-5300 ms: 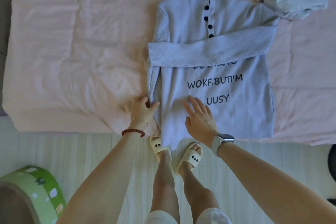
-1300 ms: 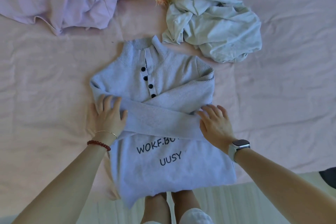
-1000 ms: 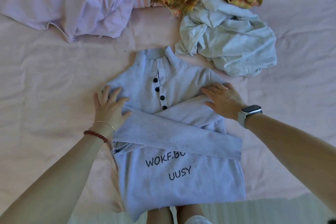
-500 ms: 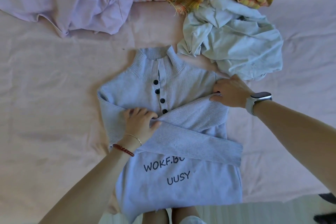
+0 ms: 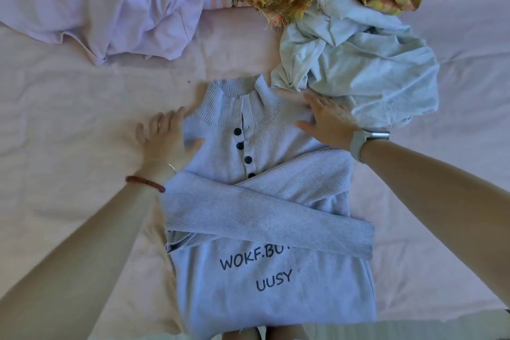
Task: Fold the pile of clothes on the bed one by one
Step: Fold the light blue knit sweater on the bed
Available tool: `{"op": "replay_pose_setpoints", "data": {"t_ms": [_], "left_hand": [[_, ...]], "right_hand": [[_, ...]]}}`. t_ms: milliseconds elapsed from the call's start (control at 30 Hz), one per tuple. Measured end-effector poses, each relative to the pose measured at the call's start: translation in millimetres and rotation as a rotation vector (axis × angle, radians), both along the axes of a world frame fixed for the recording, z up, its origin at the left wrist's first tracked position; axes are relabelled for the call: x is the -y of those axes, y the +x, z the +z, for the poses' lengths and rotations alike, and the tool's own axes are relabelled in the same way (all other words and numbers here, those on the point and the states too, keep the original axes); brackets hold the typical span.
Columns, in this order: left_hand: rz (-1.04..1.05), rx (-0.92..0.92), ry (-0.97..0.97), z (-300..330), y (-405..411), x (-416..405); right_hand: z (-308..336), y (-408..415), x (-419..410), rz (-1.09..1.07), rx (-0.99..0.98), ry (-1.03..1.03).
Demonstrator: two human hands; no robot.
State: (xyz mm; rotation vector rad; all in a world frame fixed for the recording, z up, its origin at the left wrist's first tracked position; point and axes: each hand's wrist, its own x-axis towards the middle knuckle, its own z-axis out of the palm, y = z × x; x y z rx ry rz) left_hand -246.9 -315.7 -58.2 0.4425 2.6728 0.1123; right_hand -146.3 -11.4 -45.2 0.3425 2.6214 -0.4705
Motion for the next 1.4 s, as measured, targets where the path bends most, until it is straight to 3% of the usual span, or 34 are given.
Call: {"op": "replay_pose_setpoints", "data": {"t_ms": [67,200,267,400,567,767,900,1033,1100,1200,1267,1333,1400], "left_hand": [[0.051,0.154,-0.013,-3,-22,0],[0.077,0.280,0.190,-2,-34,-6],[0.021,0.202,0.246,5,-26,-9],[-0.096,-0.050,0.389,31,8,2],[-0.221,-0.222,0.491,62,78,40],[-0.426,-0.201,0.430,53,165,84],[-0.605,-0.056,0.303,40,210,109],[-0.693,0.171,0.094,32,231,118],[-0.620,0.249,0.190,34,228,110],[-0.504,0.030,0.335,42,211,87],[-0.450,-0.158,0.286,42,197,73],[-0.434,-0.194,0.156,36,186,64],[-0.442,-0.157,0.037,24,180,61]], "right_hand": [[-5,-15,0,-0.065,0.042,-0.065],[-1,-27,10,-0.077,0.060,-0.128],[5,-22,15,-0.062,-0.077,-0.125],[14,14,22,0.131,-0.609,0.019],[25,82,25,0.356,-0.761,0.004],[29,179,27,0.575,-0.648,0.088],[33,230,38,0.650,-0.491,0.114],[25,256,51,0.711,-0.139,0.142],[28,253,59,0.661,-0.142,0.140],[37,231,73,0.495,-0.417,0.086],[40,214,82,0.439,-0.493,0.170],[34,204,86,0.418,-0.407,0.233],[25,202,84,0.484,-0.186,0.268]]}}
